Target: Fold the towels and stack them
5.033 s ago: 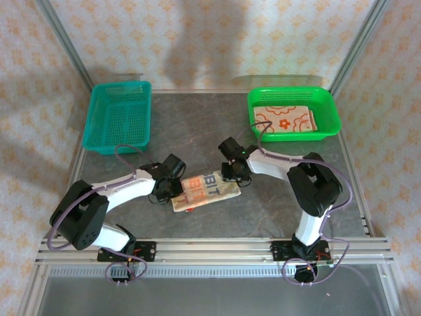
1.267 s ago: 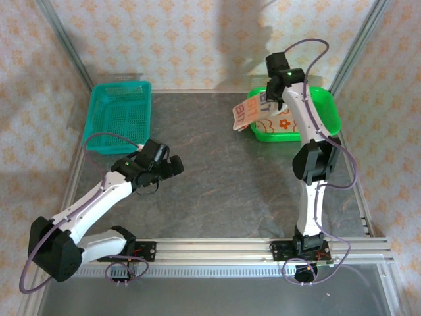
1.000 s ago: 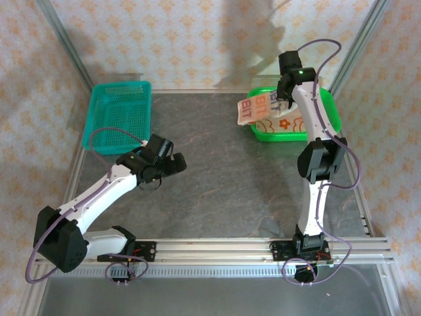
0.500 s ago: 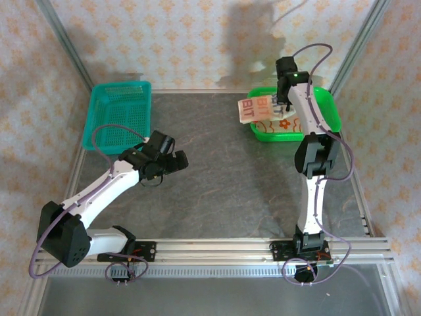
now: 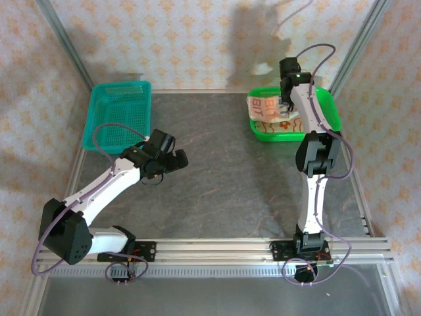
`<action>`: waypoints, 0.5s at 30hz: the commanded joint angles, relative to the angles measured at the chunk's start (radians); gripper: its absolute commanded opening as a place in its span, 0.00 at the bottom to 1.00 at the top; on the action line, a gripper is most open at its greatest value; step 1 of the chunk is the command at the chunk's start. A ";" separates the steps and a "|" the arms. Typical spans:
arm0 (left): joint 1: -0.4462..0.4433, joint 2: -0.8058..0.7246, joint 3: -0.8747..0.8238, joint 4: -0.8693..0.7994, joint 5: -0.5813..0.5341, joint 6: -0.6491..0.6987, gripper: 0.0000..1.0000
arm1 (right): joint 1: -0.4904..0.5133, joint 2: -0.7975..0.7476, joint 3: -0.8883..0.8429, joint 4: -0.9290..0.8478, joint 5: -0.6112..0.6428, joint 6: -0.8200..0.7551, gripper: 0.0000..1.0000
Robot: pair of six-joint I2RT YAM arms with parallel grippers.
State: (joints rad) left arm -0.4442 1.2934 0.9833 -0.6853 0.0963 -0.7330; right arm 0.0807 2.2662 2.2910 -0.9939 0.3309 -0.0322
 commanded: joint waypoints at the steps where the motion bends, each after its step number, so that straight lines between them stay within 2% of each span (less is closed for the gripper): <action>1: 0.004 0.004 0.032 -0.026 -0.009 0.008 1.00 | -0.015 0.012 0.016 0.015 0.050 -0.012 0.00; 13: 0.004 0.005 0.032 -0.033 -0.006 0.007 1.00 | -0.045 0.070 0.056 0.016 0.024 -0.009 0.00; 14: 0.004 0.004 0.031 -0.035 -0.005 0.009 1.00 | -0.047 0.075 0.056 0.018 0.018 -0.006 0.02; 15: 0.005 0.003 0.033 -0.038 -0.006 0.009 1.00 | -0.048 0.083 0.057 0.021 0.013 -0.006 0.11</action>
State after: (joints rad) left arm -0.4442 1.2968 0.9833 -0.6861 0.0963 -0.7326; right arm 0.0437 2.3196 2.3123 -0.9825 0.3321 -0.0368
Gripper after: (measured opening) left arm 0.998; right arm 0.082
